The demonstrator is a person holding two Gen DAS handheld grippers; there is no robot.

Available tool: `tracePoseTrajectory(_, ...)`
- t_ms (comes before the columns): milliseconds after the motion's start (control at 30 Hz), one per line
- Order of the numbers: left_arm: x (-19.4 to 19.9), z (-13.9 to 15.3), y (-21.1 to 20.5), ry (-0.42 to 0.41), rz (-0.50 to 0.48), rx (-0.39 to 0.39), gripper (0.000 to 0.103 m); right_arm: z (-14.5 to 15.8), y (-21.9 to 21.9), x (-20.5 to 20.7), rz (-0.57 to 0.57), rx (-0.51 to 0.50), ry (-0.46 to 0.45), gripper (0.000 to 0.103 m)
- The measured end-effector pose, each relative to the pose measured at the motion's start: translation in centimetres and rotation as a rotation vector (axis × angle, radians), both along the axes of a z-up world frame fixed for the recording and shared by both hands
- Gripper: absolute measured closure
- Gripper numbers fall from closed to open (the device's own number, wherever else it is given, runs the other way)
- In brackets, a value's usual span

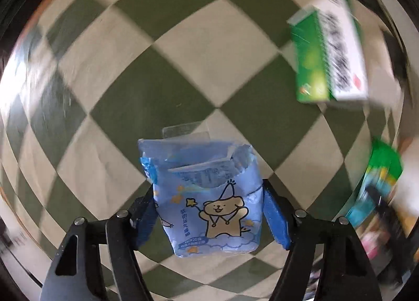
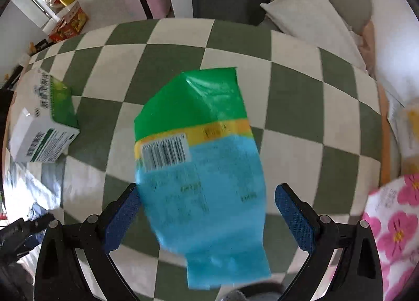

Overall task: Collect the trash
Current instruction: 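Grasp the blue cartoon snack bag with the left tool while the right tool grasps the green-blue chip bag, then carry both bags down to the trash bin and open both tools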

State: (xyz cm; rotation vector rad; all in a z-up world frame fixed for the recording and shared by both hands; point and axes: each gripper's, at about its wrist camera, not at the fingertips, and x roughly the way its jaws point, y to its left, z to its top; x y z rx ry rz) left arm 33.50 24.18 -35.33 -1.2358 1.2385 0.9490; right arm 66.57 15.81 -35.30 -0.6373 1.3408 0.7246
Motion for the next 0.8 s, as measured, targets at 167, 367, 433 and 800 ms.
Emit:
tracePoseTrajectory(167, 0.9, 1.6, -1.4, 0.100, -0.196, 0.159, 0.035, -1.6, 0.7, 1.1, -0.021, -0.006, 0.039, 0.007)
tracePoseTrajectory(367, 1.0, 4.2, -3.4, 0.141, -0.352, 0.307, 0.035, -0.3, -0.8, 0.2, -0.059, 0.030, 0.017, 0.009)
tracePoseTrajectory(433, 0.6, 5.4, -4.2, 0.136, -0.388, 0.343, 0.036, 0.9, -1.9, -0.7, -0.090, 0.054, 0.001, 0.009)
tracePoseTrajectory(800, -1.9, 12.0, -8.0, 0.058, -0.535, 0.506, 0.036, 7.4, -7.4, -8.8, -0.209, 0.165, -0.079, 0.009)
